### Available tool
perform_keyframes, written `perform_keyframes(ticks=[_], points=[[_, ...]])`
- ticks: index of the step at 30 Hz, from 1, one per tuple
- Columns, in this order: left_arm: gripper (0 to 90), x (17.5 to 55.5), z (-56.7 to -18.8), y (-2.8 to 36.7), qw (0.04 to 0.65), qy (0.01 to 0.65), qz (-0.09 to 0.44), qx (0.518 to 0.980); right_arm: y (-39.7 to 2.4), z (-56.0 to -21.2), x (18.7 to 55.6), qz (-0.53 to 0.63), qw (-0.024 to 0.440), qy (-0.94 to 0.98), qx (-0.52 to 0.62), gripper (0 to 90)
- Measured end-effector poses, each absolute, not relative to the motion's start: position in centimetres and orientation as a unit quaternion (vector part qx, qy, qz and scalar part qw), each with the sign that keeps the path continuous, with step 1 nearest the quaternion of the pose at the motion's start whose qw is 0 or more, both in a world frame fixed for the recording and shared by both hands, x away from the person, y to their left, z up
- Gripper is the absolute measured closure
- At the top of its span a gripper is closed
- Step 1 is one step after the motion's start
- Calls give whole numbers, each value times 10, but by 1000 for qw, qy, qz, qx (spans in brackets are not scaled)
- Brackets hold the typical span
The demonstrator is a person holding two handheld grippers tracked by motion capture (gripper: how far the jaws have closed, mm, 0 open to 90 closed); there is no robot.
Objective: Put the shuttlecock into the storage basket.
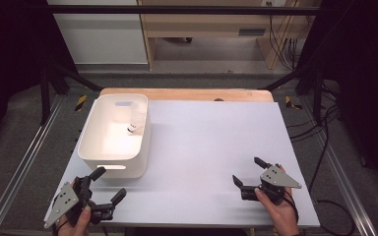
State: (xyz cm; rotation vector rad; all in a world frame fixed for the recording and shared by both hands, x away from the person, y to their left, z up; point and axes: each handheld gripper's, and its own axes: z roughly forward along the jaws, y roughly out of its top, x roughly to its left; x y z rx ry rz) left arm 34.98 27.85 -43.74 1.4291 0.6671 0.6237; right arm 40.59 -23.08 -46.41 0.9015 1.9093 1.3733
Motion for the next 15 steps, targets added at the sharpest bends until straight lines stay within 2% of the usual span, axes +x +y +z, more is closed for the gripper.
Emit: perform_keyframes(ticks=[15], points=[[32, 353, -450, 282, 656, 289, 286, 636, -234, -463, 403, 523, 321, 718, 328, 44]])
